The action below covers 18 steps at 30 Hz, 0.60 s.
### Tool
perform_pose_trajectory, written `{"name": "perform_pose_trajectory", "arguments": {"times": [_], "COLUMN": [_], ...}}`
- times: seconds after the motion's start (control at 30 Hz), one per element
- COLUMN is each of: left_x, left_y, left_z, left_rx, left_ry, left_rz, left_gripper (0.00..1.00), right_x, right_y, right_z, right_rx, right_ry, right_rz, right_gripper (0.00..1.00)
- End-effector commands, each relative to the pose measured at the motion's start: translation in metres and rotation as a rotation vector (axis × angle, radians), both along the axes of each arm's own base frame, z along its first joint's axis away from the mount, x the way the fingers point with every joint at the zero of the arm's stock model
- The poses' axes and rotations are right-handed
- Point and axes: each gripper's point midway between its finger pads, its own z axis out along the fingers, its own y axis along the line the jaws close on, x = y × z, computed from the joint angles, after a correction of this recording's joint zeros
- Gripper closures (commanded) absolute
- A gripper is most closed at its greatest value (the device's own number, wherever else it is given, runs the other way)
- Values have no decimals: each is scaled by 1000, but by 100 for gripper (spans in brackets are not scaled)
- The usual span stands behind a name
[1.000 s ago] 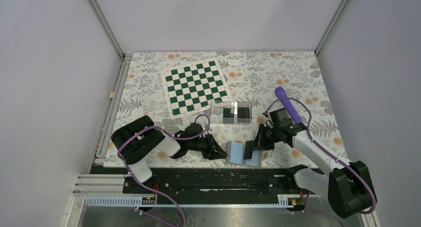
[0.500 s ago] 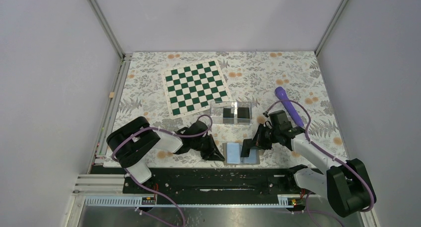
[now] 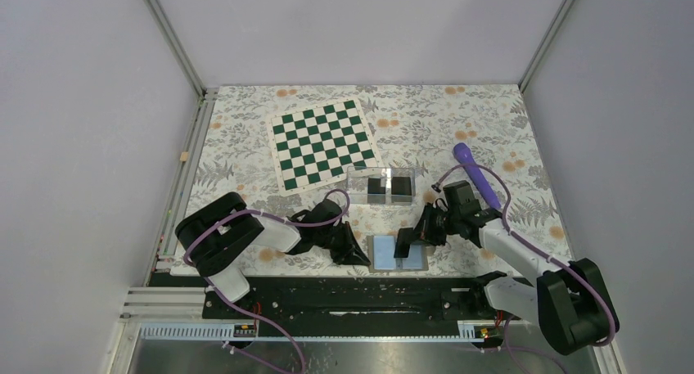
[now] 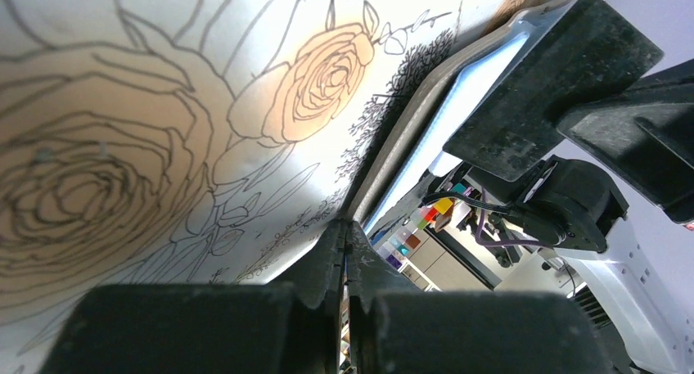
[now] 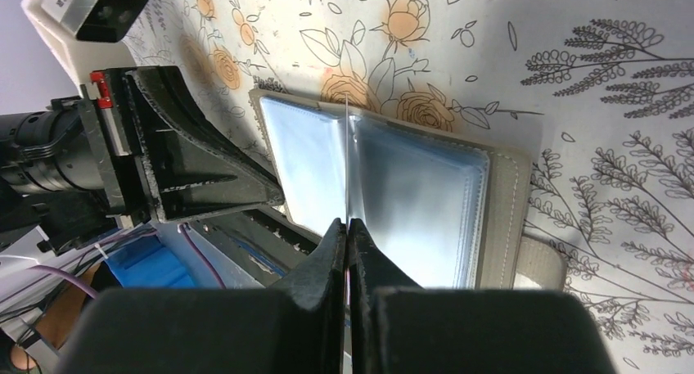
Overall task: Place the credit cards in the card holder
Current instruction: Insert the credit card into the card holder.
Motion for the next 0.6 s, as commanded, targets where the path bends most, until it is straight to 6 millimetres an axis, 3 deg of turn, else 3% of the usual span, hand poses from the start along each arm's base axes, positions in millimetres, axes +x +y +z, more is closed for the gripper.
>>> {"name": "perform_pose_trajectory", "arguments": {"times": [0.0,0.17,0.57], "left_x": [-5,-4,-5], "left_y": [10,10,5], "left_z": [-14,-14,-15], "left_rx": [66,67,59], "left_ry": [12,14,15], "left_rz": [14,13,3], "left_gripper": [100,100,100], "right_x": [-2,-6,-28], "right_y": [6,7,5], "right_z": [-6,-18,-24], "right_rx": [28,24,46], "right_ry": [13,55,115], "right_rz": [36,43,79], "right_gripper": [100,100,100]}}
